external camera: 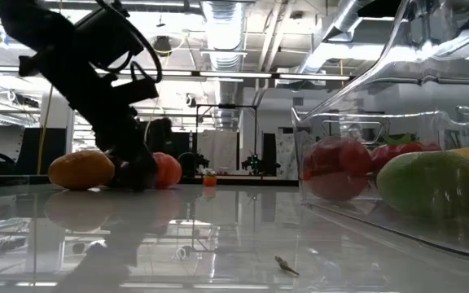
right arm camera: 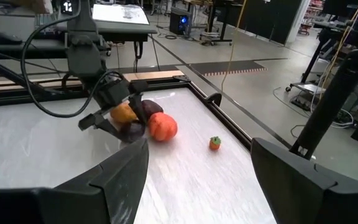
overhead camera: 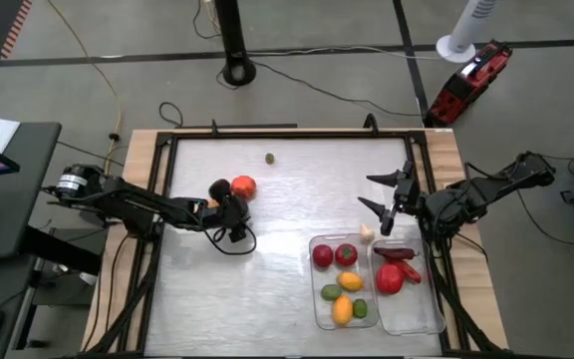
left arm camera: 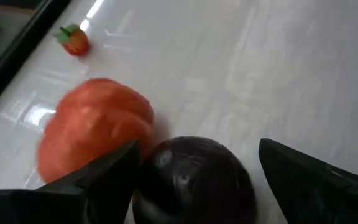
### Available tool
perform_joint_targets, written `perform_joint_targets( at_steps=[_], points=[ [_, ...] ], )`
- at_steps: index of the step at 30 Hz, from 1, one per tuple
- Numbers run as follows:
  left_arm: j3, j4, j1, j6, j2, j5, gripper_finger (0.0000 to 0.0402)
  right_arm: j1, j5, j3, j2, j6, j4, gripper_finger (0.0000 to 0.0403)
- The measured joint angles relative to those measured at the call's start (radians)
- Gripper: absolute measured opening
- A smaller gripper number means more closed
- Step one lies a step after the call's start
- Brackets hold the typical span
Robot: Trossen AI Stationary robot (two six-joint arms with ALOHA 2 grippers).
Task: Sort produce into baskets
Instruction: Put the plum into the right transparent bin
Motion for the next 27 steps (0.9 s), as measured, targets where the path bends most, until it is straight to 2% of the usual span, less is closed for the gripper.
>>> perform_joint_targets(
  at_steps=[4,12,15,21,27],
  points=[
    [-0.032,-0.002,0.007,-0.012,0.0,0.01,0.0305,0.0,0.0,0.0,0.0,0.0,0.002,0.0311],
    [-0.034,0.004,0.006,-0.029,0.0,0.02,0.0243,0.0,0.0,0.0,0.0,0.0,0.006,0.0311],
    [-0.035,0.065,0.006,-0.052,0.001,0.034,0.0238,0.0,0.0,0.0,0.0,-0.001,0.006,0.0311],
    [0.0,0.342,0.006,-0.052,0.001,0.203,0.0244,0.0,0.0,0.0,0.0,-0.001,0.007,0.0311],
    [0.157,0.367,-0.016,-0.036,0.039,0.281,0.0244,0.0,0.002,0.0,0.0,-0.001,0.009,0.0311]
  ],
)
